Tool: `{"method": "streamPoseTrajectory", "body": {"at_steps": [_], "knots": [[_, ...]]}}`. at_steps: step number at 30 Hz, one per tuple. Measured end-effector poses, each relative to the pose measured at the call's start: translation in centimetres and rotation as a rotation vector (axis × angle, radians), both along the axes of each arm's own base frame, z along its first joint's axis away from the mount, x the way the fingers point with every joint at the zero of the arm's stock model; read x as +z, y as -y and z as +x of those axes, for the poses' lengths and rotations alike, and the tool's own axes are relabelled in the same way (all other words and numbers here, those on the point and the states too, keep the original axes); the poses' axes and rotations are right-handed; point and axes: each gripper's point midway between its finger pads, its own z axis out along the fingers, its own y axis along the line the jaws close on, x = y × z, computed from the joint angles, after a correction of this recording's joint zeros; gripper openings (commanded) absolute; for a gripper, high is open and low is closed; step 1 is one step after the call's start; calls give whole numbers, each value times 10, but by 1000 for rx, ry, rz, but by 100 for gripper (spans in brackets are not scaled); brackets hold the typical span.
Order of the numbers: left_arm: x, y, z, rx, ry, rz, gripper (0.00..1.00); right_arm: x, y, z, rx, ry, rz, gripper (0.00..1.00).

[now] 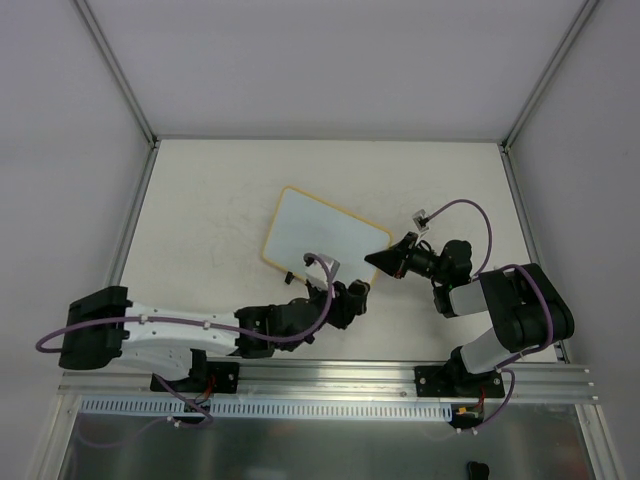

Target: Erase the whiteboard

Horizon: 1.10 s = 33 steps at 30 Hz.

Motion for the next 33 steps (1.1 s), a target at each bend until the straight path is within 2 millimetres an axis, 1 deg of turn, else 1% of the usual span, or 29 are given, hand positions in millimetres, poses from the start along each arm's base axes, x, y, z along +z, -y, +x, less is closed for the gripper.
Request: {"method": "streamPoseTrajectory", "body": {"at_steps": [1,2,3,4,6,7,11,13,15,17,21,23,26,28,29,30,32,33], "knots": [[5,-9,0,21,-25,-13,0,0,0,0,0,0,0,0],[6,-18,-1,37,-51,-13,0,0,0,0,0,0,0,0],[2,-27,-2,50,-77,-9,0,0,0,0,0,0,0,0],[-5,-39,-5,64,-112,0,0,0,0,0,0,0,0,0],[-27,-65,-7,96,-178,35,0,0,0,0,0,0,0,0],[-44,-83,-8,119,-223,59,0,0,0,0,0,0,0,0],[-94,-144,-8,242,-347,129,0,0,0,0,0,0,0,0],[-109,-165,-8,293,-391,148,0,0,0,0,1,1,0,0],[-120,-182,-8,344,-434,168,0,0,0,0,1,1,0,0],[-127,-193,-5,395,-467,187,0,0,0,0,1,0,0,0],[-149,-218,1,509,-539,265,0,0,0,0,2,1,0,0],[-155,-222,3,549,-572,276,0,0,0,0,2,1,0,0],[-157,-222,6,576,-609,286,0,0,0,0,3,1,0,0],[-157,-222,8,585,-623,288,4,0,0,0,3,1,0,0],[-157,-222,8,588,-628,288,9,0,0,0,3,1,0,0],[-156,-223,9,591,-632,286,18,0,0,0,3,1,0,0],[-155,-223,10,593,-634,280,28,0,0,0,3,1,0,0],[-154,-224,11,594,-632,276,35,0,0,0,3,1,0,0]]}}
